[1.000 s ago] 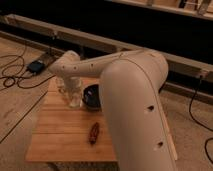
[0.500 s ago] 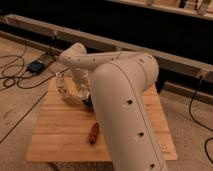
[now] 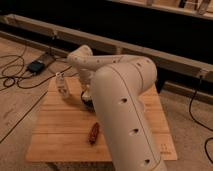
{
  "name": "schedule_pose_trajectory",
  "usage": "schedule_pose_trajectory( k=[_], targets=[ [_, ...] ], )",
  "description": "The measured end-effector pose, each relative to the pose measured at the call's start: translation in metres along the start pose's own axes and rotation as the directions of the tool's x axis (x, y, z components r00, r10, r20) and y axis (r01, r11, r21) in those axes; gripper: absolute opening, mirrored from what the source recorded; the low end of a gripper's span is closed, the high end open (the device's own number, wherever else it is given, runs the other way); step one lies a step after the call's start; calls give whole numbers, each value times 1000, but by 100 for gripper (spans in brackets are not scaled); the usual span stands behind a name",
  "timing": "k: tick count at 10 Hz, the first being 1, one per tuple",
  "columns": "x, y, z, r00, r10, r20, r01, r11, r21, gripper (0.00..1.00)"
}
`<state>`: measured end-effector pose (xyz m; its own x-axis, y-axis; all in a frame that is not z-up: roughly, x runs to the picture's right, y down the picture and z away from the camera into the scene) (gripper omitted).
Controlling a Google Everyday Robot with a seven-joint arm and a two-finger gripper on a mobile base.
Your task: Place the white sponge in the ceramic bowl
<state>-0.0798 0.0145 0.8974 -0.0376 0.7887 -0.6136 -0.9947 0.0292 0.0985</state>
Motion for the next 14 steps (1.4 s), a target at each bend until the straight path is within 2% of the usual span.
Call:
schedule_pose_trajectory(
  k=[1, 2, 5, 7, 9, 14],
  targets=[
    [0, -7, 4, 1000, 15, -2, -15, 1000, -1, 2],
    [1, -15, 8, 1000, 30, -4, -30, 1000, 0, 9],
    [3, -34, 15, 998, 68, 3, -68, 998, 3, 41],
    [3, -35, 16, 997, 73, 14, -73, 997, -6, 61],
    [5, -34, 14, 997, 68, 30, -67, 998, -16, 68],
    [4, -33, 14, 997, 66, 34, -66, 998, -20, 68]
  ],
)
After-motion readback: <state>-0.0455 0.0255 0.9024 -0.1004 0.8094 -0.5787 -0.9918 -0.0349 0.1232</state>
